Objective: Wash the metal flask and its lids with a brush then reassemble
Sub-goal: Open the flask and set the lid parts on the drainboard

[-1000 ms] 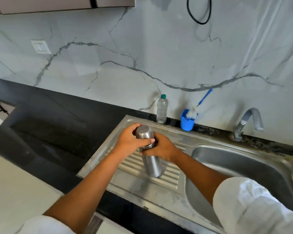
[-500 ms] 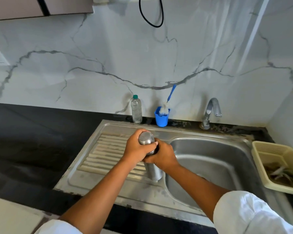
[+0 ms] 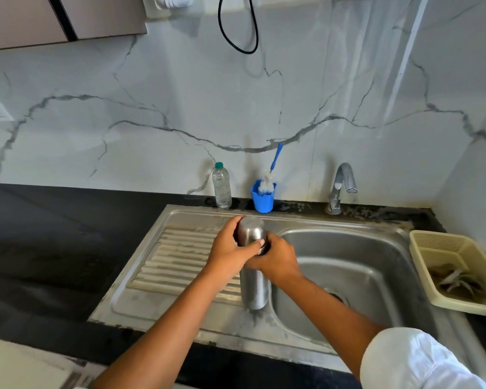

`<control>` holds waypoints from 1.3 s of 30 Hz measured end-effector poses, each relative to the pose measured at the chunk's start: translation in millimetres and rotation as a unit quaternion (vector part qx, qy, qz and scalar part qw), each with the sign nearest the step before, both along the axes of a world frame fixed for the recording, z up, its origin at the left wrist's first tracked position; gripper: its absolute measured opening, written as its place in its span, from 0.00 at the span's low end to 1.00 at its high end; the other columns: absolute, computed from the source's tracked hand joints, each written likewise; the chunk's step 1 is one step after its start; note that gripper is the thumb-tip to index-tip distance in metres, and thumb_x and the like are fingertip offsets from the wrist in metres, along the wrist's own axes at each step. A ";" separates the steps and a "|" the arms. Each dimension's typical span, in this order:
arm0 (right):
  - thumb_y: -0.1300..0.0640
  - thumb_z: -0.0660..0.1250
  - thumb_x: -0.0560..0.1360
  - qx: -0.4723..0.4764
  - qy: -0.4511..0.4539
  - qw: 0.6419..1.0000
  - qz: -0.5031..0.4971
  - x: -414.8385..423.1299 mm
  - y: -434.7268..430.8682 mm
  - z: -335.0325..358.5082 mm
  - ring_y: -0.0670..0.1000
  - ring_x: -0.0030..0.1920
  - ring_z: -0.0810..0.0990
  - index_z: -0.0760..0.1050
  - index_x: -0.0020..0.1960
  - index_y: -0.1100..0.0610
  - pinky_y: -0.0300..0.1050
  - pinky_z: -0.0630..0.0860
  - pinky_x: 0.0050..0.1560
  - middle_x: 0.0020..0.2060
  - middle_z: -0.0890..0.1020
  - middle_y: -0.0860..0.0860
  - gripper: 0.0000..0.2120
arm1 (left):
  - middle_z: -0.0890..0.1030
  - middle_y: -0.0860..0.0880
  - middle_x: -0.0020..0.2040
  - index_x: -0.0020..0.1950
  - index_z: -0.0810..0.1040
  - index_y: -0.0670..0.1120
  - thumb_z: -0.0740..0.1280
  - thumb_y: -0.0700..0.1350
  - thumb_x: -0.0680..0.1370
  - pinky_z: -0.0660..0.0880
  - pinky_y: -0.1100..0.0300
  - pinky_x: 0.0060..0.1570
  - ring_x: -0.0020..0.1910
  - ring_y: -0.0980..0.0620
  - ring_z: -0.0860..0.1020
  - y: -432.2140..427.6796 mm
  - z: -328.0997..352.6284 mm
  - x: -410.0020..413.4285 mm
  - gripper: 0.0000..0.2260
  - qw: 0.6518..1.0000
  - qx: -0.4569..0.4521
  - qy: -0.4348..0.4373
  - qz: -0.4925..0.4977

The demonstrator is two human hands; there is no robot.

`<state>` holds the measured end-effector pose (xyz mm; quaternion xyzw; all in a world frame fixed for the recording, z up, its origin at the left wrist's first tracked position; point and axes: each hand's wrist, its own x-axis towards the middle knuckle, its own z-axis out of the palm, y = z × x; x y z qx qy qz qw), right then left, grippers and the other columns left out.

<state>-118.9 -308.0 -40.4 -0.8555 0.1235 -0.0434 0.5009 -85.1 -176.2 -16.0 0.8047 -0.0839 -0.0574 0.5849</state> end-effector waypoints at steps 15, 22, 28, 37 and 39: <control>0.33 0.77 0.52 -0.039 -0.042 0.998 -0.005 -5.5 -5.2 15.4 0.41 0.42 0.83 0.79 0.54 0.45 0.42 0.83 0.43 0.40 0.84 0.41 0.33 | 0.83 0.47 0.60 0.63 0.74 0.50 0.77 0.37 0.74 0.83 0.57 0.47 0.58 0.51 0.83 13.2 28.2 -7.8 0.22 0.995 -0.055 0.051 -0.068; 0.33 0.78 0.54 -0.086 -0.047 0.995 0.020 -7.3 0.2 14.8 0.40 0.42 0.82 0.77 0.52 0.44 0.39 0.81 0.41 0.38 0.83 0.40 0.30 | 0.79 0.51 0.59 0.65 0.72 0.53 0.86 0.49 0.64 0.83 0.50 0.54 0.57 0.54 0.81 1.2 27.9 -12.2 0.35 0.996 -0.083 0.025 0.028; 0.35 0.79 0.53 -0.063 -0.042 0.997 0.022 -3.6 -6.5 15.1 0.40 0.43 0.82 0.78 0.55 0.43 0.41 0.83 0.45 0.40 0.84 0.40 0.32 | 0.84 0.48 0.59 0.63 0.76 0.50 0.81 0.42 0.71 0.83 0.50 0.54 0.57 0.51 0.84 12.0 27.7 -9.5 0.24 0.993 -0.080 0.062 -0.054; 0.34 0.80 0.54 -0.066 -0.046 0.996 0.027 -3.4 -2.5 7.7 0.40 0.42 0.83 0.78 0.53 0.44 0.42 0.83 0.44 0.39 0.84 0.40 0.31 | 0.80 0.52 0.61 0.67 0.75 0.54 0.83 0.45 0.69 0.82 0.62 0.47 0.58 0.55 0.81 15.7 23.1 -1.4 0.30 0.998 -0.034 0.019 -0.040; 0.32 0.79 0.54 -0.093 -0.048 0.994 0.028 -2.4 -3.0 6.3 0.40 0.43 0.83 0.78 0.56 0.45 0.41 0.83 0.45 0.41 0.84 0.40 0.34 | 0.81 0.51 0.60 0.62 0.80 0.55 0.85 0.53 0.64 0.82 0.57 0.54 0.57 0.55 0.82 16.5 17.7 2.1 0.29 1.000 -0.001 -0.013 -0.018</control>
